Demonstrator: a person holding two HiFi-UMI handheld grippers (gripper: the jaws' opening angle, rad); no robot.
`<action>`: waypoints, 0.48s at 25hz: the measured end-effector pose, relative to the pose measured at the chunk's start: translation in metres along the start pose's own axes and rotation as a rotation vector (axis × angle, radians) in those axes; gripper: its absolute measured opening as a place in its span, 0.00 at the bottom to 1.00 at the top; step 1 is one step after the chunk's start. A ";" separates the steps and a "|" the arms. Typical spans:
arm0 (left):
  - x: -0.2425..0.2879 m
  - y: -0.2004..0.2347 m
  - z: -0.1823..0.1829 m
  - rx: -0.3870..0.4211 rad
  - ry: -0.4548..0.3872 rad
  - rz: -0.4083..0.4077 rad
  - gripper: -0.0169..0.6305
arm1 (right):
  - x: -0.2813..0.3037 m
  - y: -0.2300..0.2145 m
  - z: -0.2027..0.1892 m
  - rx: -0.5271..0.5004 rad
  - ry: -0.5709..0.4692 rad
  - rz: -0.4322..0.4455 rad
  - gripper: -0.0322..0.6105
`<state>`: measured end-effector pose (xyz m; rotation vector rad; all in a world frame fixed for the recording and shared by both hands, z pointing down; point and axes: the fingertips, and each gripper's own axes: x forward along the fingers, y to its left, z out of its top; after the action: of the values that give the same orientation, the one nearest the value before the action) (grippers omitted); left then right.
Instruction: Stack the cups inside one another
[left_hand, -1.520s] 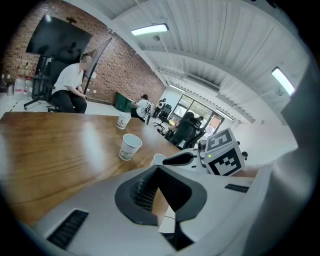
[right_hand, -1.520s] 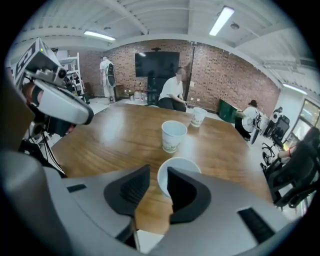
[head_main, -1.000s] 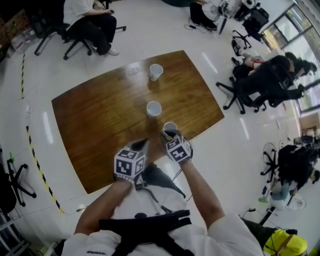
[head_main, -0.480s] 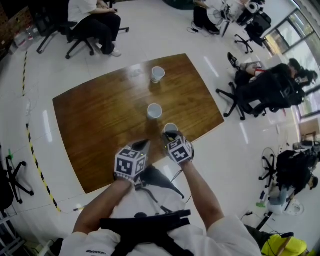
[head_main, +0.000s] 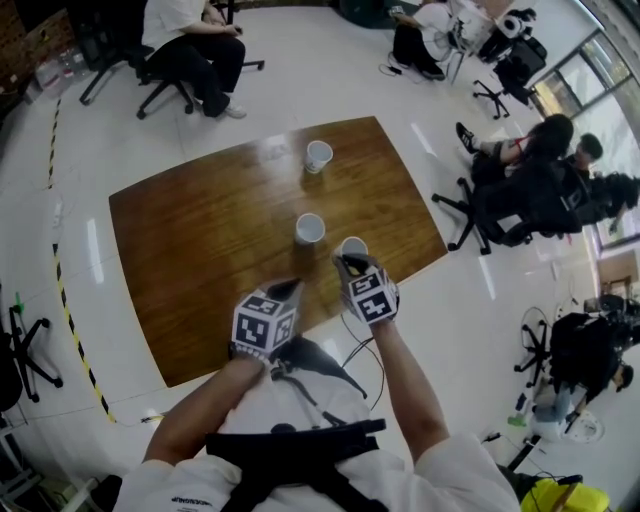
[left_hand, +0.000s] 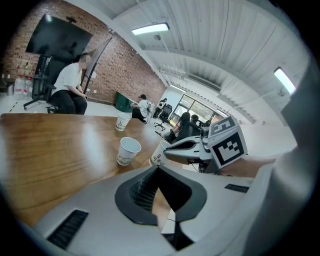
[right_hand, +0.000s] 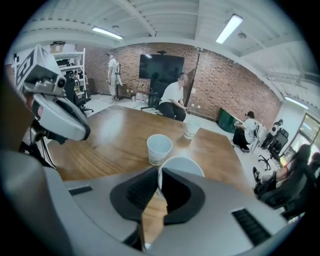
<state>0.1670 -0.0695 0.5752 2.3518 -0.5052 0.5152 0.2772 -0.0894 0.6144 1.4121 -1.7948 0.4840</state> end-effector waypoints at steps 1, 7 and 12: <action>0.000 0.000 0.001 0.002 -0.002 0.002 0.02 | -0.003 -0.004 0.006 -0.005 -0.013 -0.007 0.10; 0.002 0.002 0.013 0.007 -0.023 0.016 0.02 | -0.018 -0.031 0.052 -0.041 -0.100 -0.046 0.10; 0.001 0.005 0.019 0.005 -0.039 0.034 0.02 | -0.029 -0.043 0.085 -0.077 -0.163 -0.051 0.10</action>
<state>0.1703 -0.0858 0.5651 2.3656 -0.5637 0.4872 0.2899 -0.1447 0.5325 1.4748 -1.8800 0.2772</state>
